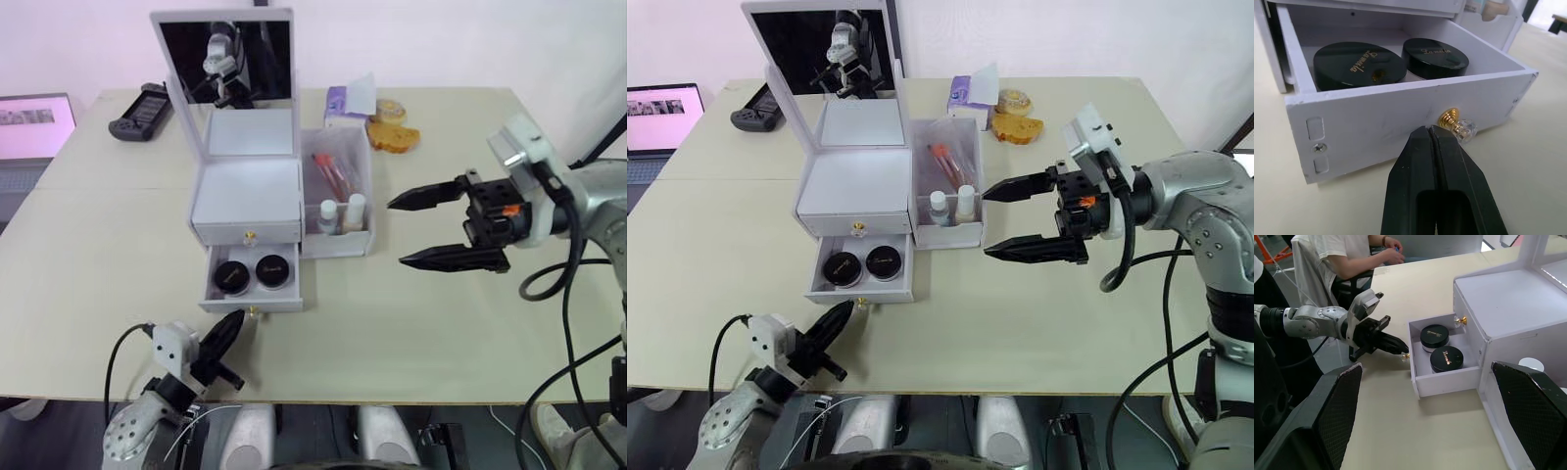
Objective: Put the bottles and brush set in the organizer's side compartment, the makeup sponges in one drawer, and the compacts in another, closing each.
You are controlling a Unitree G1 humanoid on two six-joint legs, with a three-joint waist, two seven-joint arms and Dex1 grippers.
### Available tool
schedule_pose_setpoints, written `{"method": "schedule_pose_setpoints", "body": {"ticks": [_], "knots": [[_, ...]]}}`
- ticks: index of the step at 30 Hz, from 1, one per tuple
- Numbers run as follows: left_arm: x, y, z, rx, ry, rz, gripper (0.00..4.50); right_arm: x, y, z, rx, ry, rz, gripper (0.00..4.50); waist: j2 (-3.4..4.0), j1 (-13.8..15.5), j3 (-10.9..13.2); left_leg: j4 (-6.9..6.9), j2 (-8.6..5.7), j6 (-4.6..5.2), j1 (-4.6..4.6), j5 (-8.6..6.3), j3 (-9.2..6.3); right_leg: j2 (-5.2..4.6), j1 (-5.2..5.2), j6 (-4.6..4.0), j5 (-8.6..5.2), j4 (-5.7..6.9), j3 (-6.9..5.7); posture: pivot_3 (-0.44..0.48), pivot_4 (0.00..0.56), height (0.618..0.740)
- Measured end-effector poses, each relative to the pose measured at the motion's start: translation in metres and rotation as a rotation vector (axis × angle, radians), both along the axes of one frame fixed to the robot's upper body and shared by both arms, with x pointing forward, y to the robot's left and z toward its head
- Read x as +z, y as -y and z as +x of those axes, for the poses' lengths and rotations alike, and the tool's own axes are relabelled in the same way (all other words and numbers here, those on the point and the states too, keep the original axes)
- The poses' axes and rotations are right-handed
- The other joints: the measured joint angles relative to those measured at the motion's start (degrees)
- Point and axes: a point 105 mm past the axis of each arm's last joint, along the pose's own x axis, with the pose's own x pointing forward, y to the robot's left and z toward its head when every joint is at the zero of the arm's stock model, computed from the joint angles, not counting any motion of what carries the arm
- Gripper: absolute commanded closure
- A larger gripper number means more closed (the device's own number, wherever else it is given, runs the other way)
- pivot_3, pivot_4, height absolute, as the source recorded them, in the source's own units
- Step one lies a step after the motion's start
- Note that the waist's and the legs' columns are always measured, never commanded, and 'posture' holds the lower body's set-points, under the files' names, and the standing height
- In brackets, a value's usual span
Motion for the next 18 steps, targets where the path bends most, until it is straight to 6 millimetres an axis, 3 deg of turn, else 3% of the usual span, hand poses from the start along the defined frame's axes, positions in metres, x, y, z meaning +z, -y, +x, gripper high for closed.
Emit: {"method": "schedule_pose_setpoints", "body": {"ticks": [11,18], "knots": [[0.019,0.002,0.036,-0.007,0.095,0.015,4.46,0.002,0.002,0.004,-0.024,0.015,-0.011,0.0,0.0,0.0,0.0,0.04,0.0,0.0,0.02,0.01,-0.01,0.0,0.03,0.06,0.03,0.08,0.0,0.0,0.15,0.74],[0.018,-0.006,0.065,0.04,0.097,0.045,4.46,0.005,0.003,0.007,-0.049,0.034,-0.017,0.0,0.01,0.0,0.0,0.06,0.0,0.0,0.08,0.01,-0.02,0.02,0.03,0.24,0.13,0.17,0.0,0.0,0.15,0.74]]}}
